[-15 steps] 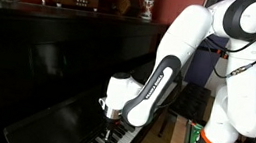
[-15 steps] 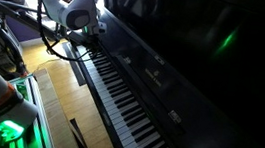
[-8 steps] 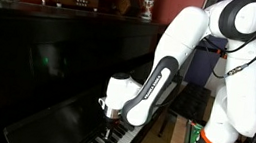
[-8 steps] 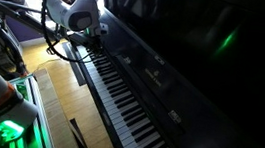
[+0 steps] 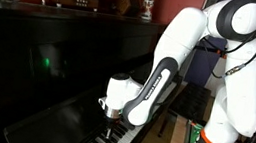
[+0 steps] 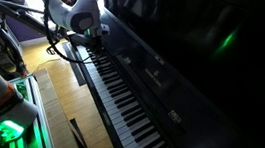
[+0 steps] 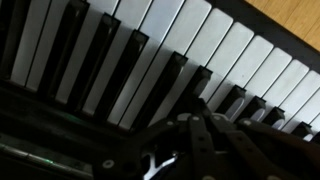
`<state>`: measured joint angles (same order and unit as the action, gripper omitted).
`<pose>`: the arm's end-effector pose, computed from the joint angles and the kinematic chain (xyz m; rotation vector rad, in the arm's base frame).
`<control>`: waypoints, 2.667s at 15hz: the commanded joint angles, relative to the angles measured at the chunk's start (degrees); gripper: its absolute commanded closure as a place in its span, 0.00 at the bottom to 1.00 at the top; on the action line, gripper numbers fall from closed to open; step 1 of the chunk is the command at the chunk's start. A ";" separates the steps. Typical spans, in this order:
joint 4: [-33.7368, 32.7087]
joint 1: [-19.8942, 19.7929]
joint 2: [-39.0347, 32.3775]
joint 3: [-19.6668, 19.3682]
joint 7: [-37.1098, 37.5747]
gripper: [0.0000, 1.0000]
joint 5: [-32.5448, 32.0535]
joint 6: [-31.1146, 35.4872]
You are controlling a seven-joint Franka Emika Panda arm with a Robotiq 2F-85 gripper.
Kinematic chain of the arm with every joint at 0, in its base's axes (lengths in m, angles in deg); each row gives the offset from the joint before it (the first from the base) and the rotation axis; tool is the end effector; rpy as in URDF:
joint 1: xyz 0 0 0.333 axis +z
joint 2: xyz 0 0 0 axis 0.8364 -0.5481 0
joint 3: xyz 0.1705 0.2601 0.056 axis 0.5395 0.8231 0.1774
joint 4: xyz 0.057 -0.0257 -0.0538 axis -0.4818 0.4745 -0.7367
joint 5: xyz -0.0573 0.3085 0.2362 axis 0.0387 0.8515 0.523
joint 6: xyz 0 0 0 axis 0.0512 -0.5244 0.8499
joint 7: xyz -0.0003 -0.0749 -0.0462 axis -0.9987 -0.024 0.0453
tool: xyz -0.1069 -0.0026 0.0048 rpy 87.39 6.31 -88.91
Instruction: Press the key on the keyboard
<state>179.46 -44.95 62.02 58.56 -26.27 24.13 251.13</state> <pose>0.4289 0.1796 0.1675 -3.0252 -0.6417 -0.0330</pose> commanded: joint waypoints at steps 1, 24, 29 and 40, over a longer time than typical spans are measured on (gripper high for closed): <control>-0.51 0.04 -1.42 -0.11 -0.12 1.00 -0.90 0.52; 0.53 1.00 2.55 -0.61 1.05 0.98 -1.62 -1.09; 1.50 1.29 6.86 0.08 1.72 0.57 -1.59 -2.48; 3.63 1.96 25.37 3.83 -4.86 0.00 8.07 -24.35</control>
<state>181.03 -43.84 80.90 62.03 -28.56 28.90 232.10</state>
